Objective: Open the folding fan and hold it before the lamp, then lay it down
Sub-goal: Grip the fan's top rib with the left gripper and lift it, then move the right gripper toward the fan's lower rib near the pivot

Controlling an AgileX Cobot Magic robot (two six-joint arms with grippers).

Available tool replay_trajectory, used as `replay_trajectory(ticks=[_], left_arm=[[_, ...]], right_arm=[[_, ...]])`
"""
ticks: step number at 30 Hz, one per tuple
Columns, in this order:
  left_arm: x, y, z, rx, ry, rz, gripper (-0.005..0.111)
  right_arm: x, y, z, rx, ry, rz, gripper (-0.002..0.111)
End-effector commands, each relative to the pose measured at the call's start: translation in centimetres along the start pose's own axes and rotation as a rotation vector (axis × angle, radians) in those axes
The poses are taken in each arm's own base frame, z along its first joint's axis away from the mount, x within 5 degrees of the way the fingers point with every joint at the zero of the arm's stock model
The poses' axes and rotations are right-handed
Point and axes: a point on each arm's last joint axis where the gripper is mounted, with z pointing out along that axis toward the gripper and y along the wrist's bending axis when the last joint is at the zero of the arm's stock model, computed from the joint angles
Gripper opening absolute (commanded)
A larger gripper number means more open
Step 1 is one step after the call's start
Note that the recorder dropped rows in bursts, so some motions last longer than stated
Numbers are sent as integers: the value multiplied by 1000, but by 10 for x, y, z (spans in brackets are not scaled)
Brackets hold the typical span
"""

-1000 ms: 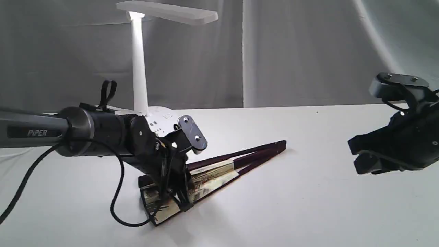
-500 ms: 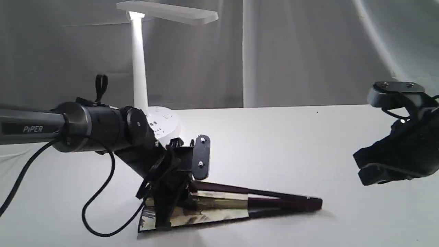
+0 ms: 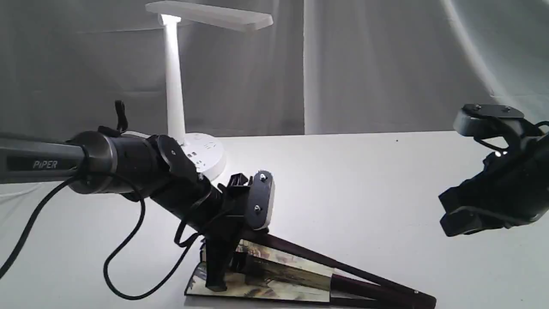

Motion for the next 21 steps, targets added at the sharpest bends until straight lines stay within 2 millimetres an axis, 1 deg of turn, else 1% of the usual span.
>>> replay_trajectory(ticks=[1, 5, 7, 9, 12, 13, 14, 16, 21], left_arm=[[-5, 4, -1, -62, -42, -103, 63], [-12, 8, -10, -90, -74, -137, 63], [-13, 11, -14, -121, -79, -190, 63], [-11, 16, -15, -176, -68, -276, 63], [-8, 21, -16, -224, -81, -555, 63], [-8, 22, -18, -226, -92, -623, 63], [-8, 22, -19, -222, -94, -654, 63], [-10, 22, -22, -213, -105, -708, 63], [-23, 20, -39, -161, -153, -790, 63]], right_arm=[[-3, 4, 0, -40, -21, 14, 25], [-3, 8, -1, -80, -16, 42, 25], [-3, 7, -1, -77, -19, 61, 25], [-3, 7, -1, -75, -22, 69, 28], [-3, 7, -1, -78, -21, 81, 38], [-3, 8, 0, -84, -22, 90, 41], [-4, 8, 2, -91, -21, 98, 43], [-4, 7, 8, -112, -16, 124, 45], [-5, 2, 33, -180, 15, 221, 45]])
